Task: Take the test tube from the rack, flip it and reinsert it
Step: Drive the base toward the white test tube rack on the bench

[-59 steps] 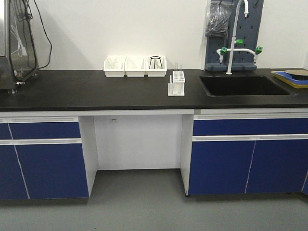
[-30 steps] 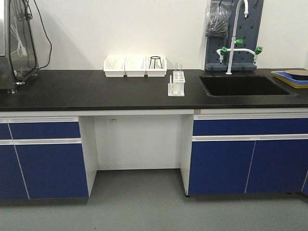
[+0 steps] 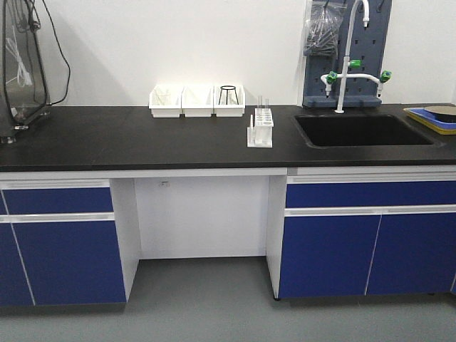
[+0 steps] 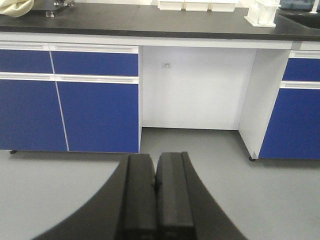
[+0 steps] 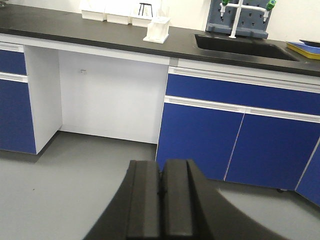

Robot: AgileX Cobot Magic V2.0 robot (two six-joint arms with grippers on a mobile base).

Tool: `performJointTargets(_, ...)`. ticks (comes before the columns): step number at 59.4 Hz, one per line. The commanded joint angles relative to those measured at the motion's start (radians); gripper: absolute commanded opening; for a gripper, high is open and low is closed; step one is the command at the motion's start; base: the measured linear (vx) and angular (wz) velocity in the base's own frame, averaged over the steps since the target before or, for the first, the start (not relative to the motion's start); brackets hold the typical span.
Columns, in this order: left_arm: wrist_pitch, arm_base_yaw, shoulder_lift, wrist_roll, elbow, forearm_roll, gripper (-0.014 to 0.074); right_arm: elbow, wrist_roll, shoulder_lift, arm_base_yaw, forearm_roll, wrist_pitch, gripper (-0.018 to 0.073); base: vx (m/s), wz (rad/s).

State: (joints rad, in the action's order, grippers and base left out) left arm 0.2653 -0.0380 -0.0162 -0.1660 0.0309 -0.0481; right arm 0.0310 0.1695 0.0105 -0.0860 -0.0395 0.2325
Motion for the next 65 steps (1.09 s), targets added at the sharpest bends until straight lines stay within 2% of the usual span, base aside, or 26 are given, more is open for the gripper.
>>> performJointTargets(1, -0.084, 0.003, -0.011, 0.000, 0.002, 0.005, -0.0006, 0.000, 0.009, 0.010, 0.005, 0.003, -0.080, -0.0008, 0.28, -0.01)
performJointTargets(65, -0.085, 0.003, -0.011, 0.000, 0.002, 0.005, -0.0006, 0.000, 0.009, 0.010, 0.005, 0.003, -0.080, -0.0008, 0.46, 0.00)
